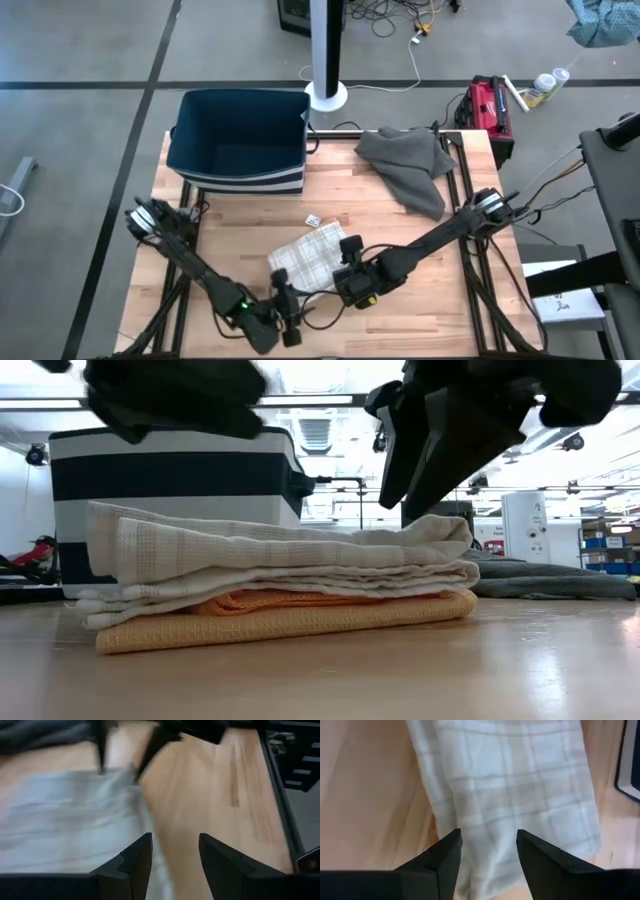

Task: Fold towel
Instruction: Stack the white patterned kitchen towel on top of the orange towel

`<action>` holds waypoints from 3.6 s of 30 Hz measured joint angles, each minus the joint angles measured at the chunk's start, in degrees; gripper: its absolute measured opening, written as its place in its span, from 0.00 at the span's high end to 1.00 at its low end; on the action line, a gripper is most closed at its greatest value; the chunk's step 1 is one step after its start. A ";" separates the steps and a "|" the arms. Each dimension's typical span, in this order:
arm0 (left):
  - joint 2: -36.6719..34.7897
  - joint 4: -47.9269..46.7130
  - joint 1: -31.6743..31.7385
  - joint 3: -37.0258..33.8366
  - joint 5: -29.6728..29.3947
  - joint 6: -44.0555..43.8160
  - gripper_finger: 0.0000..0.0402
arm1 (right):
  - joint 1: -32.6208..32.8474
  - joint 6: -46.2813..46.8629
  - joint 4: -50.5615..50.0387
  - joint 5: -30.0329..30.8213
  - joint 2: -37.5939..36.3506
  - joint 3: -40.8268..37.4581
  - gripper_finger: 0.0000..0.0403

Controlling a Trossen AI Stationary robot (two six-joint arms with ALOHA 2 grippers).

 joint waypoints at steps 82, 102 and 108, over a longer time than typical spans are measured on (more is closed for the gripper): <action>2.62 -16.07 3.27 3.62 6.12 -11.62 0.62 | 2.03 1.99 21.98 -5.55 1.70 -6.08 0.73; 9.27 -5.72 0.54 3.64 5.43 -14.20 0.62 | 3.70 6.02 37.71 4.97 7.26 -7.28 0.62; 10.52 -2.85 0.59 3.64 5.33 -14.06 0.62 | 3.34 5.36 38.88 6.66 7.26 -7.25 0.65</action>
